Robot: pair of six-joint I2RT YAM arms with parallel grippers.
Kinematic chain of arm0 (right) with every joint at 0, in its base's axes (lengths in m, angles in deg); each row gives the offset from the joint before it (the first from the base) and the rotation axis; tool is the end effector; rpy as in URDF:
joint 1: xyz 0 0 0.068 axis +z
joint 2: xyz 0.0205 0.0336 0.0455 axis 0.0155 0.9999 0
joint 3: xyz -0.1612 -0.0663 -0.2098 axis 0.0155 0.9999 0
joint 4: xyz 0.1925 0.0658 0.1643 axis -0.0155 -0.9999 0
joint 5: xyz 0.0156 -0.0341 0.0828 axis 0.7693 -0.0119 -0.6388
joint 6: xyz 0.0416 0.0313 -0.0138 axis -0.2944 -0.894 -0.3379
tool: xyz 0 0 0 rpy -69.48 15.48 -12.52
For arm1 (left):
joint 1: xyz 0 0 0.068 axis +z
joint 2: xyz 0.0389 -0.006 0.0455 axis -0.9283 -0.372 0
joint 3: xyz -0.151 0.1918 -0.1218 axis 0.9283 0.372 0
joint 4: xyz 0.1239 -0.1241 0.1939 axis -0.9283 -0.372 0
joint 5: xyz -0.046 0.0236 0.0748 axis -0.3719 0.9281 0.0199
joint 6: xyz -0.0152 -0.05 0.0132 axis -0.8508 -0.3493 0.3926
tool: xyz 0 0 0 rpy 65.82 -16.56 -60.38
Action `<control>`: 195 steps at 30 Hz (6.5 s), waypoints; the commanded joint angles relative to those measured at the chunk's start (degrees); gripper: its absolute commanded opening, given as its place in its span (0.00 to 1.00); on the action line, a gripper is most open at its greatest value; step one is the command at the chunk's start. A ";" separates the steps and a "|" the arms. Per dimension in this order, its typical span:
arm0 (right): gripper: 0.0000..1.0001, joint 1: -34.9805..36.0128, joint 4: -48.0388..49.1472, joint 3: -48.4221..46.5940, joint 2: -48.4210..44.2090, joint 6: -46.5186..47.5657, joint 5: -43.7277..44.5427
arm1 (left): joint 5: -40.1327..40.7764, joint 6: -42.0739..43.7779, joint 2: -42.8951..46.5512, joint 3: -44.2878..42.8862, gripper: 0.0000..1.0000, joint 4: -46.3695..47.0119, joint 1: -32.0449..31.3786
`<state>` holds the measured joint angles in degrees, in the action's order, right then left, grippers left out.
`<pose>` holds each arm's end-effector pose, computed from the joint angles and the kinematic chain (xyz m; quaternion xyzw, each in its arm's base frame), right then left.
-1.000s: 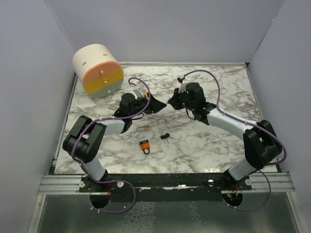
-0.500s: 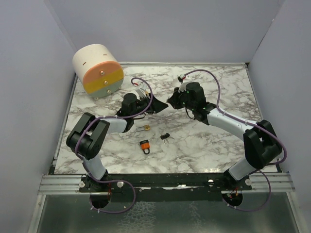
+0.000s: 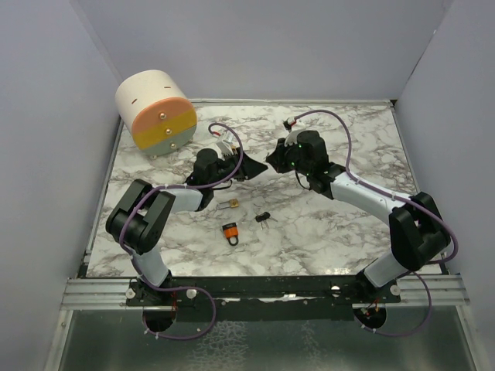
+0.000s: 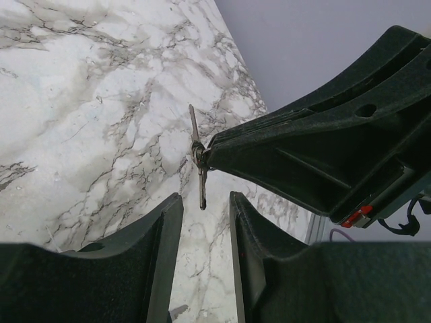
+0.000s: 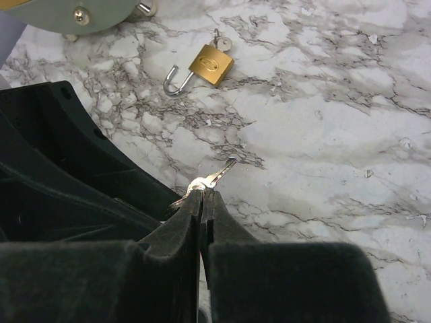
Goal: Unlock with the key
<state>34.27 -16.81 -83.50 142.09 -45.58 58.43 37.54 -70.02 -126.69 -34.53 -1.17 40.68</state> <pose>0.2958 0.1990 0.2533 -0.1289 0.8334 0.2743 0.4622 0.3066 -0.1791 0.1974 0.0254 0.7303 -0.5586 0.3924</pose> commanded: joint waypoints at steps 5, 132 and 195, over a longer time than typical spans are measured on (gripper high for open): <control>0.01 0.27 2.05 0.76 -2.34 -0.38 -1.47 | -0.11 -0.50 0.03 -1.00 0.34 3.48 -0.20; 0.01 -27.67 56.60 21.88 2.74 -42.07 -38.23 | 0.07 -17.91 -2.93 -0.36 0.66 18.94 -2.07; 0.01 -27.67 58.08 22.50 2.84 -43.53 -42.90 | -6.44 -16.31 -15.75 -18.49 0.27 15.42 -8.02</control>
<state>6.78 39.60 -61.77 145.74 -88.86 16.88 30.50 -87.04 -142.14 -51.42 12.67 32.90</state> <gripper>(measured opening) 0.157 0.279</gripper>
